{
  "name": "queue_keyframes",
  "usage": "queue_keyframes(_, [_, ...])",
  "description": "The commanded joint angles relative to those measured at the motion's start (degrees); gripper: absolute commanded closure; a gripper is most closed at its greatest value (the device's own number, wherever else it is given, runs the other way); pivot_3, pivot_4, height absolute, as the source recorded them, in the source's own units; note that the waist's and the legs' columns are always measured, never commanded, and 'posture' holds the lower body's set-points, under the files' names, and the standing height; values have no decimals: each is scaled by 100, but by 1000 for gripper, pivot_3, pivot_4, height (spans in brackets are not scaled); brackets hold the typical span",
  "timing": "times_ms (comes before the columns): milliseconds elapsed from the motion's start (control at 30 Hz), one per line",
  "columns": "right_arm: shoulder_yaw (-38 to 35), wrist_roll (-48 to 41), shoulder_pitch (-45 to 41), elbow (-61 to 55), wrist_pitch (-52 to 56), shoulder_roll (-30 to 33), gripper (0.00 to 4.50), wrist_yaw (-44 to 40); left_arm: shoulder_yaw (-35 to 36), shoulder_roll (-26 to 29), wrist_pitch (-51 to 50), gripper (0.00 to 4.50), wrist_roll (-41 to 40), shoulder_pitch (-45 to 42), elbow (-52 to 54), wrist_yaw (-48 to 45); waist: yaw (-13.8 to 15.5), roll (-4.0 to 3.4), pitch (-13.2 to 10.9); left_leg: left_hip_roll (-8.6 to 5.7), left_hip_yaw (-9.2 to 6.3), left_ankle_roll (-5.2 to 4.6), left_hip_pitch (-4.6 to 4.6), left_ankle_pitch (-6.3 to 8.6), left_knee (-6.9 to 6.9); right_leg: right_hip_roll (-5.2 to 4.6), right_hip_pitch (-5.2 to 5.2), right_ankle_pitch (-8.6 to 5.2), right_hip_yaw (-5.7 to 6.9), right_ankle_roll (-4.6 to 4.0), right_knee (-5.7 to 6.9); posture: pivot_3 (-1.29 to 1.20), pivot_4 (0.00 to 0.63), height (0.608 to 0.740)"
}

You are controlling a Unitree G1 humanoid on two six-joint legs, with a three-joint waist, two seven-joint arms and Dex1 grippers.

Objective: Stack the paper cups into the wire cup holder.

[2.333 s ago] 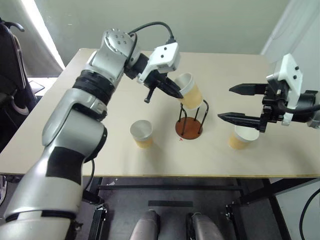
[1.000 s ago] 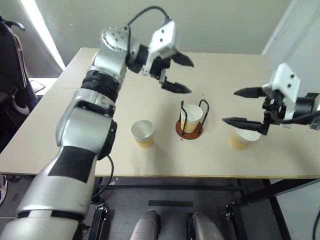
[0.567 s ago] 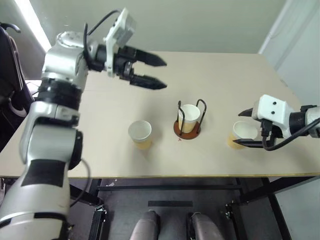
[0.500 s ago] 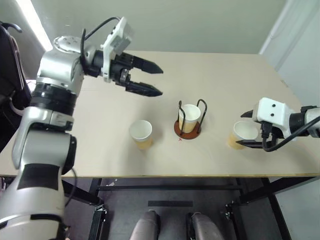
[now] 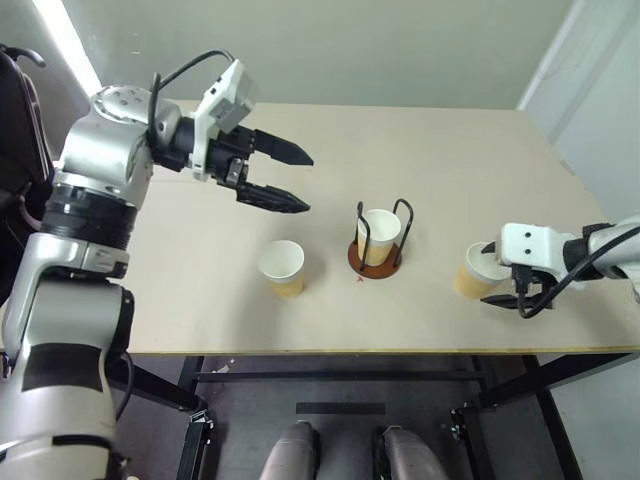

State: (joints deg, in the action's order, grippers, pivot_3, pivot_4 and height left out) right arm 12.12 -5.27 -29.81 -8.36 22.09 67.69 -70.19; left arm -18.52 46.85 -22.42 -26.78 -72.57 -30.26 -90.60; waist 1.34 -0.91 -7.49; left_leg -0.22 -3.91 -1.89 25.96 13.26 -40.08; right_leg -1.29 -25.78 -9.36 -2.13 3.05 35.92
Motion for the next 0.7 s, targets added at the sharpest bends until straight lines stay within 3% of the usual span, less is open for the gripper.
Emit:
queue_keyframes(33, [121,294,-176,120,-215,-136,1260,-85,186,109,123,0,104,26,161,-190,-3,0,0,1,-2,0,1,0,-1,-2,0,1,-1,0,0,0,150,740])
queue_keyframes(333, [149,588,-386,445,-430,-334,4472,-332,95,201,527,0,420,10,-104,-190,-3,0,0,1,-5,1,2,1,1,-3,-1,1,1,-7,0,0,150,740])
queue_keyframes(700, [-681,23,-851,10,291,-200,4472,-413,67,236,1471,0,978,-207,-1000,-190,-6,0,0,0,-6,5,10,3,2,-2,-8,-23,1,-48,-1,0,150,740])
